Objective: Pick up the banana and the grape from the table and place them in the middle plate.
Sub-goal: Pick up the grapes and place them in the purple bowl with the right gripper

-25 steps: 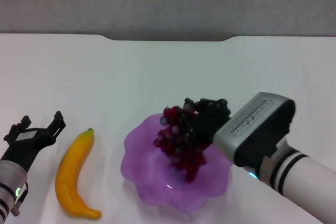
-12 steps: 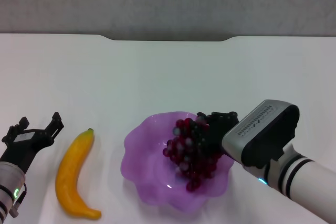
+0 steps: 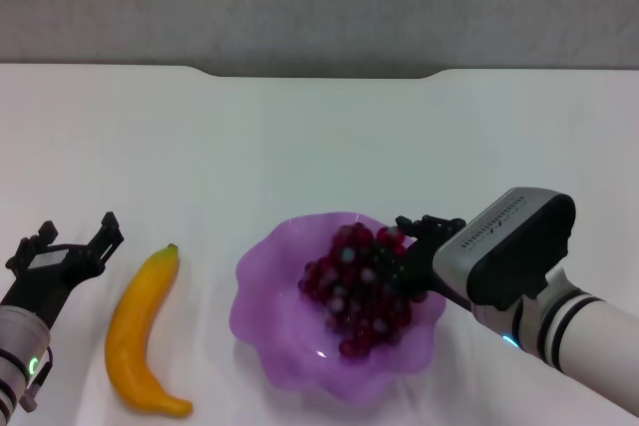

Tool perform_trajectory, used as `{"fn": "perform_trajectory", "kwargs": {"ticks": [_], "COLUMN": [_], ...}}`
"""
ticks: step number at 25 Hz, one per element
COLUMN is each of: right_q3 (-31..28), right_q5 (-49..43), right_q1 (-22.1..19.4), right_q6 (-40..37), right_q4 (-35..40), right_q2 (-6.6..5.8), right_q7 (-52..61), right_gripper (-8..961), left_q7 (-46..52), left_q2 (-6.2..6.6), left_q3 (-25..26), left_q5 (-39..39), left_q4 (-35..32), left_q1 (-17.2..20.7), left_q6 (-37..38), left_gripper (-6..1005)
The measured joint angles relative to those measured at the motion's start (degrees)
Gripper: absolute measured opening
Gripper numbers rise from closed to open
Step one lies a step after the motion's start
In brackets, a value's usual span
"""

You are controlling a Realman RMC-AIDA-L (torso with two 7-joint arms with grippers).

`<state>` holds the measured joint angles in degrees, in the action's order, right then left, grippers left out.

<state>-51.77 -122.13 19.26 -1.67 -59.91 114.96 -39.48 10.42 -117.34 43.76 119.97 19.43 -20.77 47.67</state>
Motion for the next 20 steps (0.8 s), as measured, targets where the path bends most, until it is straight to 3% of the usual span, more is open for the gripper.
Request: {"fn": "perform_trajectory", "kwargs": {"ticks": [12, 17, 20], "right_q3": [0.95, 2.41, 4.55], "right_q5": [-0.08, -0.34, -0.79], "right_q1": [1.35, 1.12, 0.57], "right_q6": [-1.01, -4.81, -8.65], "right_q4": [0.87, 0.73, -1.45], "right_q2": [0.09, 0.00, -0.10], "right_q7": [-0.02, -0.19, -0.23], "right_gripper": [597, 820, 884], "left_q7": [0.08, 0.12, 0.16], "left_q2": [0.01, 0.03, 0.07], "left_q3": [0.00, 0.00, 0.07], "left_q5": [0.00, 0.01, 0.01], "left_q4": [0.01, -0.01, -0.02], "left_q1": [0.06, 0.02, 0.14], "left_q6": [0.04, 0.06, 0.03], "left_gripper": [883, 882, 882]}}
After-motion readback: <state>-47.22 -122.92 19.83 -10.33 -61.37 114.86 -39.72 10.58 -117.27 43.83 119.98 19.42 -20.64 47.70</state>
